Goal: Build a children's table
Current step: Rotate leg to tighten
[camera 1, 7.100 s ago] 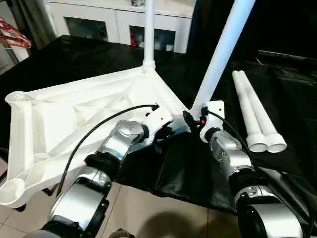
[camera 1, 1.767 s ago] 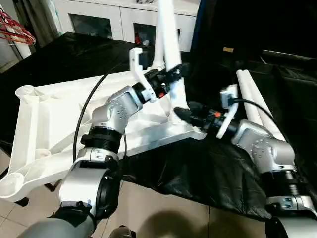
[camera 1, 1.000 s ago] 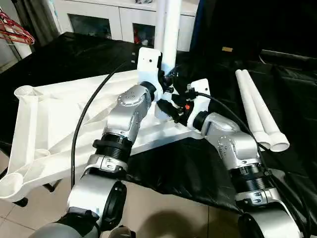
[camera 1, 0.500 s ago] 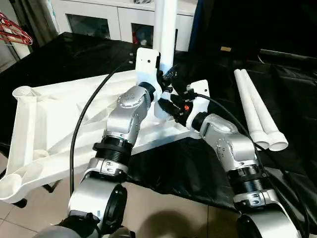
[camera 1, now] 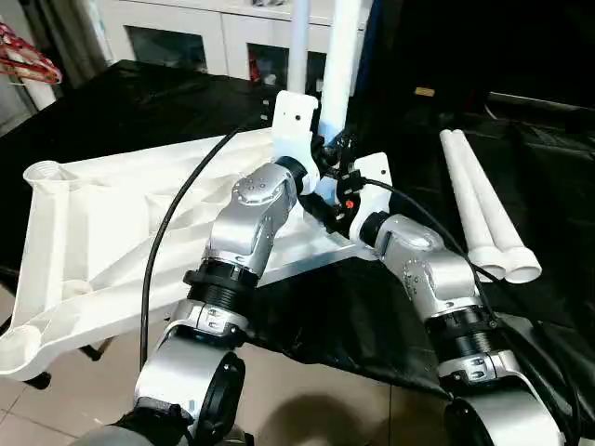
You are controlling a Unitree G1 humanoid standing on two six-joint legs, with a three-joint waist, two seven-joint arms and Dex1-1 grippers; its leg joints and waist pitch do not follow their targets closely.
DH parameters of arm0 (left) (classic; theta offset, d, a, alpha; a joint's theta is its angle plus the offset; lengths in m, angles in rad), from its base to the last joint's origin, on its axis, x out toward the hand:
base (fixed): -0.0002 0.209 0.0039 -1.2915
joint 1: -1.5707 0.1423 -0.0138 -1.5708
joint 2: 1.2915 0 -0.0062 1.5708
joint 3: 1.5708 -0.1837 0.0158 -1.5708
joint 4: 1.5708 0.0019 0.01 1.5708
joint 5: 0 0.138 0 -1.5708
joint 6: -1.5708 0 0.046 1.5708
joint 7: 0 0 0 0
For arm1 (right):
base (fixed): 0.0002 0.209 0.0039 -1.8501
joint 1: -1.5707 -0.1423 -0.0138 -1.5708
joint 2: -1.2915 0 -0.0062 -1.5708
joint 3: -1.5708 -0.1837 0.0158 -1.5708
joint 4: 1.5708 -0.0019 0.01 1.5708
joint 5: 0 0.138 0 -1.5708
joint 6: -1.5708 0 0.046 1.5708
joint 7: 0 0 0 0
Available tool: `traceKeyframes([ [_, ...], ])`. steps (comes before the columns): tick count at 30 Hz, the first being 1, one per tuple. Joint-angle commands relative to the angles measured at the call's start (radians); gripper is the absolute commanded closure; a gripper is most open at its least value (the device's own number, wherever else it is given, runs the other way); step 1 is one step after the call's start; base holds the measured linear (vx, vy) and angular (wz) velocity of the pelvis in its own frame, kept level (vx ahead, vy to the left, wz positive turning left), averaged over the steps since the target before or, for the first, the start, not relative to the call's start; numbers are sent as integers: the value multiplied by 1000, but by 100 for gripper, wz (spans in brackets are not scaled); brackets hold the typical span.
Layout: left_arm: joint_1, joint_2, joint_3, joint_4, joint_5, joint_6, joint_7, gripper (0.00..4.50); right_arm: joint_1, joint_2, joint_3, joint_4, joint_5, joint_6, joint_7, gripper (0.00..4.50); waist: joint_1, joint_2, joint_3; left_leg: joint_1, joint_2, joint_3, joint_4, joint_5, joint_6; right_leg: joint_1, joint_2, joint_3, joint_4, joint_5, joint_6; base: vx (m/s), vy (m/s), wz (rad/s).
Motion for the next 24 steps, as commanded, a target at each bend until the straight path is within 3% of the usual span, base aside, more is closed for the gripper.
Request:
traceKeyframes([
  [1,6,0,-14,-22,-5,6,-13,257,-16,-5,-18,9,6,-13,-2,195,-4,-9,-76,19,34,-20,-59,-171,29,61,-65,45,-70,-154,-155,0,0,0],
  [9,3,2,-6,-20,-6,14,-2,257,-20,-5,-21,13,15,-22,18,198,-3,-9,-76,19,34,-20,-59,-169,30,61,-65,45,-69,-147,-158,0,0,0],
  [10,2,2,-3,-19,-7,16,-1,201,-19,-5,-21,12,16,-22,20,198,-4,-9,-76,18,34,-20,-59,-167,31,62,-65,44,-69,-146,-159,0,0,0],
  [16,-13,22,42,-2,-72,29,-61,153,15,-31,-22,-48,92,-15,170,198,-2,-8,-77,18,34,-19,-58,-172,43,63,-64,44,-69,-134,-170,0,0,0],
  [20,-36,45,99,0,-186,129,-171,121,60,-74,-6,-116,165,-19,352,198,6,-6,-77,19,33,-19,-55,-166,56,65,-66,43,-66,-119,-183,0,0,0],
  [23,-54,61,144,-14,-299,232,-264,96,86,-105,-1,-150,219,27,459,198,4,-7,-75,17,33,-19,-54,-174,58,65,-66,41,-67,-137,-196,0,0,0],
  [24,-54,61,144,-14,-299,232,-264,95,86,-105,-1,-150,219,27,459,200,4,-7,-75,18,33,-19,-55,-174,60,65,-65,41,-67,-147,-201,0,0,0],
])
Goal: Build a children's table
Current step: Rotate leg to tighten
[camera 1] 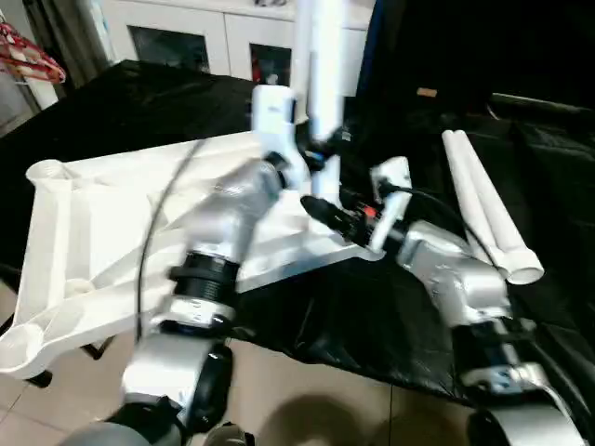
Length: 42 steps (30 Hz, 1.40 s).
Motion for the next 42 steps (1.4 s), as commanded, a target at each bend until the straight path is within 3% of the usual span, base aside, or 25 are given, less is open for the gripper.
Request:
traceKeyframes([
  [1,-42,2,4,-22,-71,69,-74,95,6,-6,27,-66,57,36,99,202,0,-6,-75,19,34,-20,-56,-176,59,63,-65,41,-69,-151,-200,0,0,0],
  [4,-48,49,5,-67,-178,195,-231,95,36,-59,43,-93,104,79,221,203,4,-5,-75,19,34,-18,-55,-172,60,65,-63,40,-65,-151,-212,0,0,0],
  [10,-40,72,-2,-128,-262,307,-328,95,50,-80,42,-101,124,95,262,204,4,1,-72,21,37,-19,-57,-194,40,63,-67,40,-70,-194,-217,0,0,0],
  [12,-35,66,7,-151,-302,339,-337,129,52,-78,36,-103,128,98,261,232,4,-2,-72,20,35,-19,-58,-198,36,63,-65,40,-72,-198,-212,0,0,0],
  [14,-33,60,16,-161,-329,361,-338,129,54,-77,33,-104,134,102,260,232,3,-1,-73,19,34,-19,-57,-196,35,64,-64,40,-71,-194,-213,0,0,0],
  [18,-25,61,-2,-170,-322,368,-352,167,55,-80,35,-103,136,105,266,265,2,-3,-73,18,33,-20,-57,-182,38,65,-63,40,-74,-197,-197,0,0,0],
  [24,12,74,-67,-194,-258,347,-350,212,50,-85,31,-102,146,123,265,273,2,-5,-74,18,34,-21,-58,-175,40,65,-63,40,-73,-191,-187,0,0,0],
  [32,11,70,-44,-189,-278,339,-315,261,46,-75,28,-92,146,122,244,273,2,-4,-74,18,33,-21,-58,-182,31,65,-63,40,-74,-206,-183,0,0,0],
  [35,6,86,-48,-190,-290,365,-348,263,41,-84,30,-91,145,132,250,273,2,-3,-75,19,34,-22,-58,-174,32,64,-62,40,-72,-190,-185,0,0,0],
  [37,14,99,-65,-210,-309,393,-396,233,39,-90,34,-89,141,133,254,273,3,-3,-75,20,32,-20,-58,-172,33,64,-62,40,-71,-188,-189,0,0,0],
  [42,48,112,-127,-268,-318,414,-462,207,33,-100,43,-83,129,138,255,273,1,-1,-73,20,35,-21,-59,-183,27,64,-63,40,-71,-190,-198,0,0,0],
])
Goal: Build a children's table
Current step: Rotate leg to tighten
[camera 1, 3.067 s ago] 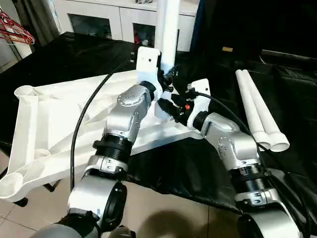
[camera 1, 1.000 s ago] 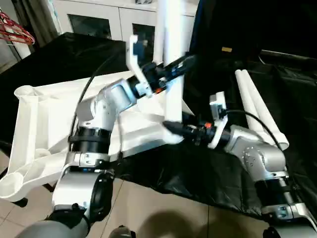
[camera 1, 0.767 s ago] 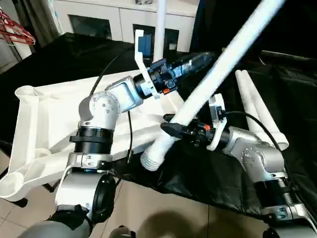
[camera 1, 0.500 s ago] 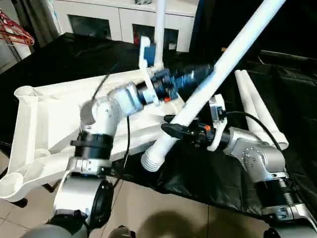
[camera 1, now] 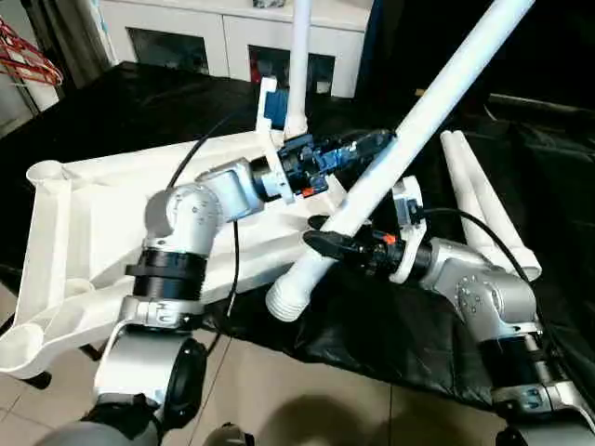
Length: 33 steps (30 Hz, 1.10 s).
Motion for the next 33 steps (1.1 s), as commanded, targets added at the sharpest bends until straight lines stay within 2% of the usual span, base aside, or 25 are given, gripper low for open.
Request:
traceKeyframes([
  [1,20,-2,-79,-40,13,10,-35,198,-24,-15,11,-8,-12,9,0,273,1,-2,-73,19,34,-20,-61,-187,27,63,-63,40,-73,-202,-194,0,0,0],
  [2,22,-3,-88,-40,21,7,-33,193,-24,-16,13,-8,-14,9,1,273,1,-2,-73,19,34,-20,-61,-187,27,63,-63,40,-73,-202,-194,0,0,0],
  [4,16,-22,-130,6,90,-30,12,193,-25,-17,24,-10,-22,9,3,273,0,-3,-73,19,35,-21,-62,-187,24,63,-62,41,-75,-214,-181,0,0,0],
  [7,-6,-51,-126,78,137,-76,66,193,-24,-17,33,-14,-28,3,2,273,2,-3,-72,19,34,-20,-61,-193,21,63,-63,41,-78,-236,-168,0,0,0],
  [9,-21,-66,-101,107,132,-80,94,193,-24,-18,35,-16,-29,3,3,274,1,-6,-73,17,33,-21,-60,-190,24,64,-62,40,-78,-236,-152,0,0,0],
  [12,-36,-74,-73,122,112,-73,111,193,-23,-23,40,-22,-31,4,9,274,3,-7,-76,15,33,-21,-58,-167,29,65,-63,41,-73,-196,-173,0,0,0],
  [18,-55,-80,-43,154,107,-67,131,193,-25,-29,45,-19,-39,1,16,274,2,-8,-74,16,32,-20,-56,-173,39,64,-64,39,-76,-210,-182,0,0,0],
  [19,-58,-86,-15,147,76,-64,120,221,-26,-30,45,-18,-40,1,18,274,2,-10,-74,17,32,-20,-56,-175,39,64,-64,39,-77,-213,-182,0,0,0],
  [21,-59,-89,2,141,55,-60,120,228,-27,-31,46,-19,-40,1,19,274,3,-10,-74,17,33,-20,-57,-179,41,65,-64,38,-76,-217,-186,0,0,0],
  [24,-53,-81,-12,136,62,-62,111,245,-27,-31,50,-20,-41,1,21,274,3,-11,-73,17,33,-20,-57,-177,42,63,-64,39,-76,-226,-180,0,0,0],
  [33,-41,-91,-23,126,100,-99,143,254,-35,-29,45,-8,-51,-17,12,274,4,-11,-74,17,34,-21,-57,-171,41,64,-65,40,-75,-219,-177,0,0,0],
])
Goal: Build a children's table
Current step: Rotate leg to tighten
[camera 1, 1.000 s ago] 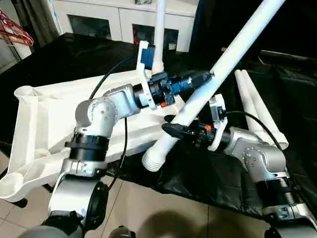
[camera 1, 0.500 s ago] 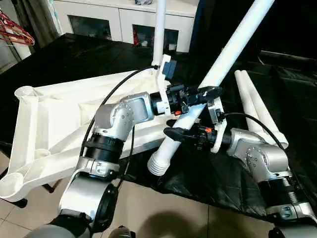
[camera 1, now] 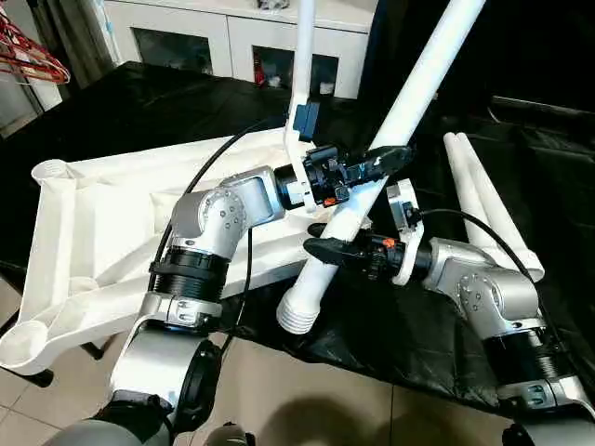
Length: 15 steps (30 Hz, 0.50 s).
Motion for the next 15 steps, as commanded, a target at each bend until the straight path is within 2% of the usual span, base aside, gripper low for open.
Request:
traceKeyframes([
  [1,-6,-11,4,1,16,-20,59,255,-20,2,10,-20,-26,-36,-5,274,2,-12,-74,17,34,-20,-59,-172,40,62,-66,40,-76,-221,-176,0,0,0],
  [3,-18,-22,30,15,20,-53,97,256,-32,15,0,0,-57,-78,-61,274,2,-12,-74,15,34,-20,-58,-169,37,61,-67,40,-76,-225,-175,0,0,0],
  [5,-27,-22,45,24,25,-76,115,257,-40,25,-14,11,-52,-81,-81,274,-1,-12,-74,14,33,-20,-59,-171,35,62,-66,39,-75,-222,-175,0,0,0],
  [6,-35,-21,57,30,29,-94,132,257,-47,33,-29,18,-43,-78,-96,218,-1,-11,-74,16,33,-20,-59,-171,36,62,-65,39,-77,-223,-172,0,0,0],
  [7,-40,-20,68,33,34,-111,153,257,-50,42,-49,14,-27,-70,-114,204,0,-11,-75,17,34,-21,-59,-169,37,61,-66,40,-75,-217,-172,0,0,0],
  [9,-53,-14,98,39,65,-164,231,258,-46,56,-85,-16,-16,-79,-168,204,-3,-11,-76,16,35,-22,-60,-171,31,60,-63,40,-72,-198,-163,0,0,0],
  [12,-61,-10,117,49,86,-192,290,280,-51,65,-97,0,-53,-113,-239,159,-2,-11,-75,18,34,-20,-59,-165,24,59,-64,41,-72,-201,-162,0,0,0],
  [14,-72,-8,130,64,95,-204,335,280,-58,69,-105,11,-62,-115,-269,159,-3,-11,-74,18,32,-19,-60,-165,26,59,-62,40,-73,-208,-153,0,0,0],
  [15,-91,-2,147,89,129,-242,439,281,-70,76,-123,27,-71,-105,-324,159,-3,-14,-76,18,31,-19,-59,-162,25,60,-62,41,-73,-204,-149,0,0,0],
])
